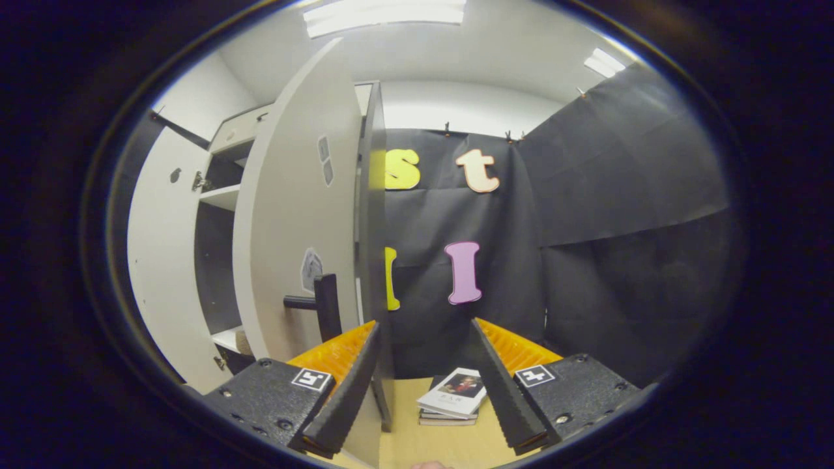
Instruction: Grab one shoe with the right hand and put it into the shoe cabinet, grab the other shoe with the left hand and put it into the shoe cabinet; then close the right door with the right hand and the left door with the left hand.
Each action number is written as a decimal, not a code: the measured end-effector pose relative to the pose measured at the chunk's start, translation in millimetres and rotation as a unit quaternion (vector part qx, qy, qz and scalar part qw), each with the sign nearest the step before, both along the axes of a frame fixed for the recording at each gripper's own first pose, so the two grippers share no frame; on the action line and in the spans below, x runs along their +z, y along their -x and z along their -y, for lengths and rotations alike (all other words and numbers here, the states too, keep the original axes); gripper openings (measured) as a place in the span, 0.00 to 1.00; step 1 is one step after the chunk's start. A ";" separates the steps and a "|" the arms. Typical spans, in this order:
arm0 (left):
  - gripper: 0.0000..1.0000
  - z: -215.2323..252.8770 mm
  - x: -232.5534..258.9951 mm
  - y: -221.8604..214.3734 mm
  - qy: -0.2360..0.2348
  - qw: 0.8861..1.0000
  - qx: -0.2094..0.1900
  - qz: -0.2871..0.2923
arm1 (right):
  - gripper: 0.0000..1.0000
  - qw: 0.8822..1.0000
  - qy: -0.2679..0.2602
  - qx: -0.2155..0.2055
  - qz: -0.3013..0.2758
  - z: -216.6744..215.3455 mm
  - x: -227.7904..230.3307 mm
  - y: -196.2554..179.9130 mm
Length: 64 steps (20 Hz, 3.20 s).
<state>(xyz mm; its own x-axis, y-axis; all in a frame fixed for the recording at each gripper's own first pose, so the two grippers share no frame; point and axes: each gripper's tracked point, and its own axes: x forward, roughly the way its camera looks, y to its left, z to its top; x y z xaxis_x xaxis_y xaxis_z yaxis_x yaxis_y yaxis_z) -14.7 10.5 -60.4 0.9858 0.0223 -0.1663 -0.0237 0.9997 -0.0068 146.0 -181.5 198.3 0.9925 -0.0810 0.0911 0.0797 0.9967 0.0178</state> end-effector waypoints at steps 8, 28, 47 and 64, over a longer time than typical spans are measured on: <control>0.89 -4.9 1.9 -3.0 0.000 1.000 0.003 0.003 | 0.87 0.997 0.016 0.077 -0.002 -83.2 -1.4 -8.2; 0.89 -35.5 0.6 0.9 0.012 0.999 0.038 -0.005 | 0.89 0.996 -0.010 0.085 0.031 -151.1 -29.4 1.8; 0.89 -3.7 26.2 -2.6 0.036 0.999 -0.007 0.008 | 0.90 0.998 -0.022 0.015 -0.053 -158.5 -227.1 109.3; 0.92 -195.7 156.9 -56.5 0.015 0.982 0.138 0.125 | 0.86 0.997 -0.020 -0.002 -0.076 -137.3 -245.8 124.1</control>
